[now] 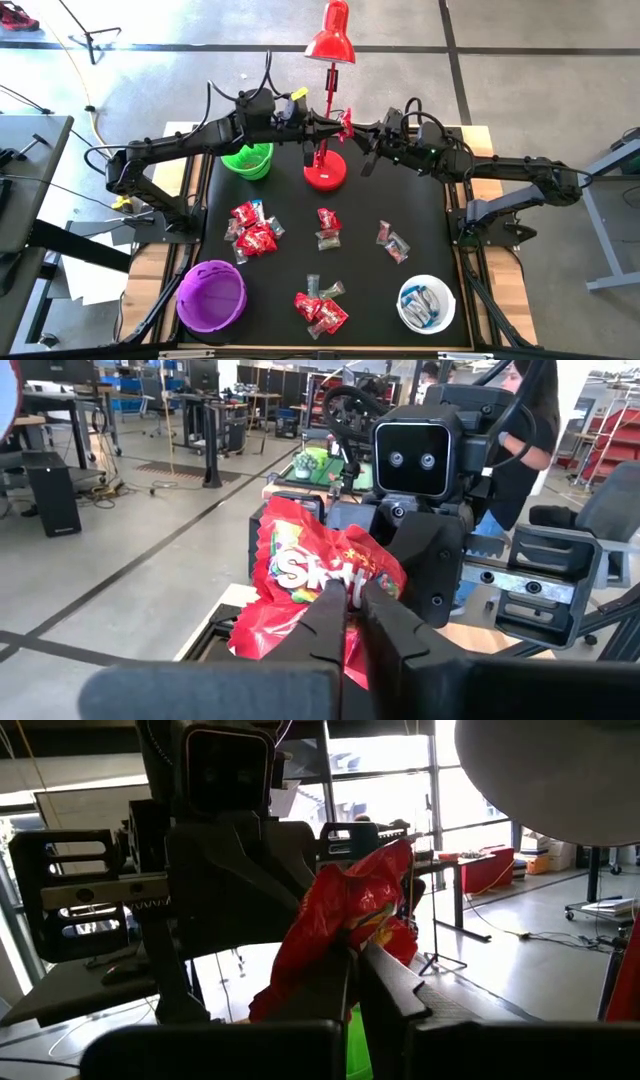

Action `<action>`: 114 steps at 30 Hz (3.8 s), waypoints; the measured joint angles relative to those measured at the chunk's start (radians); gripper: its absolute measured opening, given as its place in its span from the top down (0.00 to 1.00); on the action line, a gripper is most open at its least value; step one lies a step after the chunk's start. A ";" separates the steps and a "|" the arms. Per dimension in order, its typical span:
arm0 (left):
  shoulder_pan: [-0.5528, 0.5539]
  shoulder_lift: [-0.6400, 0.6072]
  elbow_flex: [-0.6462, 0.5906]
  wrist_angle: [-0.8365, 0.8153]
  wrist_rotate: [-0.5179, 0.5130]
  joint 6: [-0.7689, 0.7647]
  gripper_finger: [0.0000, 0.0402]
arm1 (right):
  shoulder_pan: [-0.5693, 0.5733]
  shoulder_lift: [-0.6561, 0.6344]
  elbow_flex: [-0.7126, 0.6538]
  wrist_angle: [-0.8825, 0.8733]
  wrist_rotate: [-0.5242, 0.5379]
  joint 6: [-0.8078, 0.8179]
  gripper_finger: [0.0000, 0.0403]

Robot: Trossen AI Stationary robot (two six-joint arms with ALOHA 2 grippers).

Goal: Sort candy
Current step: Put the red candy into the purple bucket

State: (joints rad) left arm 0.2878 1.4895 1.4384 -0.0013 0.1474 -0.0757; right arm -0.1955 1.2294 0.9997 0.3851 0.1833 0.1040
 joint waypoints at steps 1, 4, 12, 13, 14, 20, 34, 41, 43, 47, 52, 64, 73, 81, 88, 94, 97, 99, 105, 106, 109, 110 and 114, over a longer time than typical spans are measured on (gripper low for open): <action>0.000 0.000 0.000 0.000 0.000 0.000 0.99 | 0.000 0.000 0.000 0.000 0.000 0.000 0.98; 0.000 0.000 0.000 0.000 -0.008 -0.002 0.98 | 0.000 0.000 0.000 0.000 0.000 0.000 0.98; 0.001 0.001 0.000 0.000 -0.009 -0.025 0.89 | 0.000 0.000 0.000 -0.001 0.000 0.000 0.98; 0.001 0.002 0.000 0.000 -0.009 -0.025 0.87 | 0.000 0.000 0.000 -0.001 0.000 0.000 0.98; 0.001 0.002 0.000 0.000 -0.009 -0.025 0.85 | 0.000 0.000 0.000 -0.002 -0.001 0.000 0.98; -0.002 0.003 -0.001 -0.002 -0.009 0.041 0.70 | 0.000 0.000 0.000 -0.010 -0.003 0.000 0.98; -0.001 0.004 -0.002 0.059 -0.014 0.070 0.48 | 0.000 0.000 0.002 -0.029 -0.050 0.000 0.98; -0.001 0.005 -0.002 0.053 -0.014 0.051 0.48 | 0.000 0.000 0.002 -0.002 -0.047 -0.024 0.98; -0.001 0.008 -0.002 0.052 -0.014 0.051 0.48 | 0.000 0.000 0.002 0.003 -0.045 -0.027 0.98; -0.005 0.026 0.000 0.064 -0.014 0.024 0.48 | 0.000 0.000 0.001 0.004 -0.044 -0.026 0.98; -0.005 0.053 0.000 0.102 -0.018 0.010 0.48 | -0.001 -0.001 0.001 -0.001 -0.045 -0.026 0.98; -0.006 0.052 0.000 0.112 -0.004 0.052 0.72 | 0.000 -0.001 0.001 -0.011 -0.056 -0.026 0.98; -0.005 0.052 0.000 0.108 -0.009 0.053 0.84 | -0.001 -0.001 0.001 -0.027 -0.053 -0.026 0.98; -0.005 0.044 0.000 0.074 -0.008 0.053 0.86 | 0.000 0.000 0.001 -0.036 -0.057 -0.026 0.98; -0.006 0.043 0.000 0.073 -0.008 0.053 0.88 | 0.000 0.000 0.001 -0.034 -0.057 -0.026 0.98; -0.005 0.043 -0.001 0.065 -0.008 0.053 0.88 | -0.001 0.000 0.001 -0.052 -0.053 -0.026 0.93; -0.005 0.043 -0.002 0.059 -0.008 0.054 0.88 | -0.002 0.000 0.001 -0.065 -0.049 -0.026 0.85; -0.005 0.043 -0.002 0.055 -0.008 0.054 0.88 | -0.002 0.000 0.001 -0.067 -0.040 -0.026 0.80; -0.005 0.042 -0.002 0.039 -0.008 0.054 0.88 | -0.002 -0.012 0.001 -0.116 0.003 -0.026 0.68; -0.002 0.041 -0.003 0.035 -0.008 0.054 0.88 | -0.005 -0.015 0.001 -0.131 0.002 -0.026 0.67; 0.001 0.033 -0.003 0.020 -0.013 0.061 0.88 | -0.007 -0.023 0.002 -0.172 0.005 -0.026 0.65; 0.003 0.028 -0.003 0.014 -0.021 0.061 0.88 | -0.007 -0.025 0.002 -0.179 0.009 -0.026 0.64; 0.010 0.012 -0.002 0.000 -0.030 0.062 0.88 | -0.007 -0.042 0.001 -0.209 0.011 -0.035 0.64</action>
State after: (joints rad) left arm 0.2976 1.5013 1.4368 -0.0016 0.1170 -0.0136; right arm -0.2028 1.1878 1.0008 0.1761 0.1938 0.0693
